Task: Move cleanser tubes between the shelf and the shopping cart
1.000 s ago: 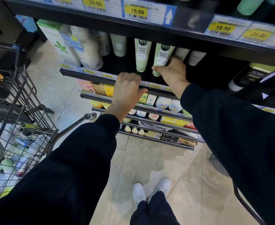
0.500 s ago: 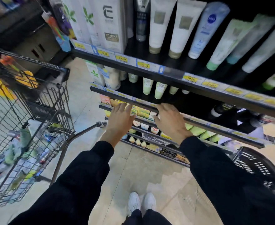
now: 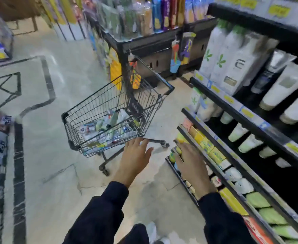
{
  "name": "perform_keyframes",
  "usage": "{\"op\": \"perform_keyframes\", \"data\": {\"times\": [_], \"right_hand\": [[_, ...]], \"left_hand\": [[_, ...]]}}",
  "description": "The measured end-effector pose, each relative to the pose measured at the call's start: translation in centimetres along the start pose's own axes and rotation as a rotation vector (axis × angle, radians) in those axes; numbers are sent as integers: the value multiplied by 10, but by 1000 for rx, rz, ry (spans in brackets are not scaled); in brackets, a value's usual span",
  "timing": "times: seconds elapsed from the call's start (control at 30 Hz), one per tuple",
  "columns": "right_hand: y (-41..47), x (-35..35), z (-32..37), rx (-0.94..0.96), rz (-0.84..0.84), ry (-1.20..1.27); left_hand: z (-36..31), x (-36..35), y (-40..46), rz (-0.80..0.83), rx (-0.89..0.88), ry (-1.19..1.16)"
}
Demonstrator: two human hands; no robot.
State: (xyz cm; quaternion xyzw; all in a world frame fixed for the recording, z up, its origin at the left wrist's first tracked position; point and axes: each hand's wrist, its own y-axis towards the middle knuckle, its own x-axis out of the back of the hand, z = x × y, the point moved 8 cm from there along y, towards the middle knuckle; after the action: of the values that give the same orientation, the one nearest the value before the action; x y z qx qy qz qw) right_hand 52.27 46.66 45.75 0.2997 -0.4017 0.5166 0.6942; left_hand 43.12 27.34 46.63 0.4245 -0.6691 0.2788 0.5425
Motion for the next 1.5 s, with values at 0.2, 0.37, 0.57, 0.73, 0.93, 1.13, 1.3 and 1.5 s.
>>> {"op": "perform_keyframes", "data": {"times": [0.2,0.37,0.57,0.73,0.93,1.13,1.3,1.5], "right_hand": [[25,-59,77,123,156,73],[55,-99,127,187,252,81],[120,-142,182,241,297,82],[171,-175,217,236,349,45],[218,-198,226,199,365,7],[293,-226,212,114,405,6],[380,-277,215,128,532,-13],[466,-357,218,170,725,-116]], "left_hand": [[105,26,-38,-84,271,-44],[180,20,-47,-95,401,-86],[269,12,-29,-106,520,-155],[328,1,1,-46,532,-182],[363,-17,66,13,486,-195],[390,-53,147,110,464,-211],[430,-86,192,185,578,-239],[471,-131,215,282,716,-298]]}}
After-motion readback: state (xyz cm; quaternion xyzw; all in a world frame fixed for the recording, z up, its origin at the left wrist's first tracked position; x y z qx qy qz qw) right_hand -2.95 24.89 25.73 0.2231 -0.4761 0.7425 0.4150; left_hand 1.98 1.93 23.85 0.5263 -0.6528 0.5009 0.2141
